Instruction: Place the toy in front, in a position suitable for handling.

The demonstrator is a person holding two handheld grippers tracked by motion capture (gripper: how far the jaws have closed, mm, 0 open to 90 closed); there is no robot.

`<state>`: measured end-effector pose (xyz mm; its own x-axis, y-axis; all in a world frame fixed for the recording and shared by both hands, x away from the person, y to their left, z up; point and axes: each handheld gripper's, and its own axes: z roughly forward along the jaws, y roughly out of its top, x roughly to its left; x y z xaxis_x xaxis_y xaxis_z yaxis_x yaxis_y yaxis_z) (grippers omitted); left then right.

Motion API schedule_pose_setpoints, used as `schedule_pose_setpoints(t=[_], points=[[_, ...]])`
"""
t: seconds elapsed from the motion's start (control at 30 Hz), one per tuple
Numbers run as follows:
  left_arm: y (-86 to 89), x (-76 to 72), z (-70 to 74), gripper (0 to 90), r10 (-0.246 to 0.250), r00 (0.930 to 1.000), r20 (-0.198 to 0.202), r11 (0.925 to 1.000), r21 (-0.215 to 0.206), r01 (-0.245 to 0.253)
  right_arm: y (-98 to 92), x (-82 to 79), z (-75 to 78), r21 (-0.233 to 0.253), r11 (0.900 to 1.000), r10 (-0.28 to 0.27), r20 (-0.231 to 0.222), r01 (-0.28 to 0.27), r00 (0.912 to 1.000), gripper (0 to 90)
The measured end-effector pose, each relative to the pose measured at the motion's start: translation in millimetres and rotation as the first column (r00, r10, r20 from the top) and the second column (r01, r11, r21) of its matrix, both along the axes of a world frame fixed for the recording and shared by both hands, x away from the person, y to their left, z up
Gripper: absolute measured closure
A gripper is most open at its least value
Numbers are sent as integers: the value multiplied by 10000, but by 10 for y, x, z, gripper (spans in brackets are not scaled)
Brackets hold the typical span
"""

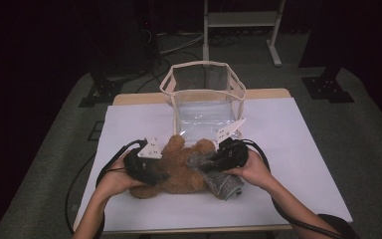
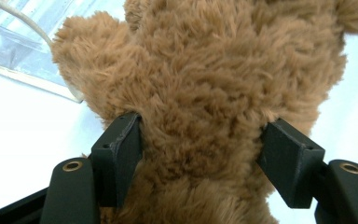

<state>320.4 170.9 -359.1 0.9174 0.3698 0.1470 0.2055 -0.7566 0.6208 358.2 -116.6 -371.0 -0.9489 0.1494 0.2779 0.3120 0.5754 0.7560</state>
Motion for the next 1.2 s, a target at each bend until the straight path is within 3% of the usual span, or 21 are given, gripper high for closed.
schedule_pose_setpoints(t=[0.2,0.3,0.4,0.6,0.67,0.8,0.93,0.97,1.0,1.03,1.07,1.1,1.13,1.2], points=[[-89,-77,70,324,-405,9986,339,9983,-398,418,-111,50,28,112,9988,-472,140,471,9988,777],[-301,-110,88,306,-836,9946,622,9960,-271,855,-271,113,34,243,9949,-976,46,974,9952,775],[-429,-105,116,288,-1035,9922,694,9924,-589,1076,-388,153,32,386,9906,-1319,84,1315,9912,775],[-643,-109,107,193,-1219,9905,637,9905,-563,1256,-571,191,43,593,9833,-1723,-1,1720,9850,774],[-699,-100,75,116,-1265,9898,662,9909,-384,1292,-629,184,54,642,9822,-1769,32,1763,9842,773],[-775,-73,-3,72,-1144,9899,842,9931,-177,1163,-653,183,49,707,9816,-1780,24,1774,9840,771],[-877,-44,-87,55,-1034,9848,1398,9937,566,963,-658,193,35,717,9813,-1791,30,1784,9838,770],[-916,-23,-115,59,-979,9829,1561,9926,866,851,-663,203,25,743,9810,-1799,2,1794,9837,769],[-916,-23,-115,80,-979,9829,1561,9926,866,851,-663,203,25,743,9810,-1799,2,1794,9837,769],[-938,1,-128,140,-979,9791,1785,9900,1174,776,-669,215,13,788,9802,-1824,0,1819,9832,768],[-938,1,-128,198,-979,9791,1785,9900,1174,776,-669,215,13,788,9802,-1824,0,1819,9832,768],[-936,25,-114,198,-896,9806,1742,9909,1144,702,-672,216,11,775,9799,-1842,-31,1839,9829,767],[-918,50,-82,387,-979,9819,1620,9901,1160,796,-685,217,3,774,9790,-1884,-96,1886,9820,766],[-902,58,-61,468,-1193,9817,1482,9885,1102,1035,-698,216,-1,771,9786,-1903,-110,1905,9817,766]])
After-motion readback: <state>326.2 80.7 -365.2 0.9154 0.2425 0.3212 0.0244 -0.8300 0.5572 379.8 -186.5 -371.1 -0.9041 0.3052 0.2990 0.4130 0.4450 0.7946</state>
